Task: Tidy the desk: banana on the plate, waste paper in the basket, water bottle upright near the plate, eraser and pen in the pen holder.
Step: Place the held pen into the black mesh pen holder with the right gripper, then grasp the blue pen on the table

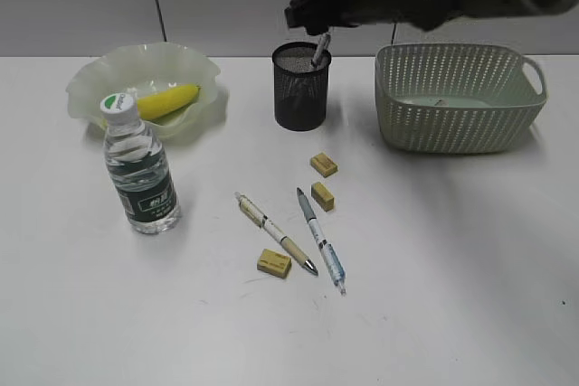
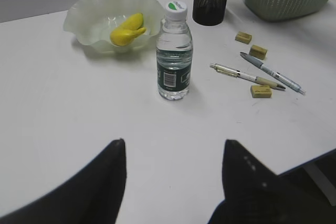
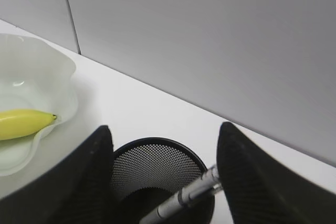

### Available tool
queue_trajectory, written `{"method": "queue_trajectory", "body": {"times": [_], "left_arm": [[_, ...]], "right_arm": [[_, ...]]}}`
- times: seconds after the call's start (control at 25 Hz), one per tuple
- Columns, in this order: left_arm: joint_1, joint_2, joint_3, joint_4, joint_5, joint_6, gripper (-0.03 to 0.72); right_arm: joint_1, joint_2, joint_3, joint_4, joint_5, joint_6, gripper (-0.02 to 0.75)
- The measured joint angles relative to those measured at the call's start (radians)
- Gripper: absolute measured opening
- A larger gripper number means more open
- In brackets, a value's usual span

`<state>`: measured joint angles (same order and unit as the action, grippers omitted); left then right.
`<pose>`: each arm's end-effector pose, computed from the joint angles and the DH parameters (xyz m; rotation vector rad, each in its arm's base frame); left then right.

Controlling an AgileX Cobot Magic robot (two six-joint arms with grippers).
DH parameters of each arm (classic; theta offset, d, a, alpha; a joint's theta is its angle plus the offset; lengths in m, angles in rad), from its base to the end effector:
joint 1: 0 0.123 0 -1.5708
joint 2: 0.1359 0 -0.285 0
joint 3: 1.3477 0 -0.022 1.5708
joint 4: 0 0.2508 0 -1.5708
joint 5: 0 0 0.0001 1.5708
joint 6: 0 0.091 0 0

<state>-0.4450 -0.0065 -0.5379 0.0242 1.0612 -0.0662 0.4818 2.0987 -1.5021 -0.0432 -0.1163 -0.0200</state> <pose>-0.0087 0.0063 0.2876 0.3772 1.9771 -0.2987 0.4334 0.2271 0.2094 -0.5343 1.9008 0.2790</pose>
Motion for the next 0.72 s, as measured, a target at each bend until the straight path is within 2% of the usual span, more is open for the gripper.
{"method": "queue_trajectory", "body": {"times": [0.44, 0.72], "left_arm": [[0.000, 0.000, 0.000, 0.000, 0.000, 0.000, 0.435], [0.000, 0.000, 0.000, 0.000, 0.000, 0.000, 0.435]], "right_arm": [[0.000, -0.365, 0.024, 0.007, 0.790, 0.000, 0.494], [0.000, -0.689, 0.251, 0.007, 0.999, -0.020, 0.494]]}}
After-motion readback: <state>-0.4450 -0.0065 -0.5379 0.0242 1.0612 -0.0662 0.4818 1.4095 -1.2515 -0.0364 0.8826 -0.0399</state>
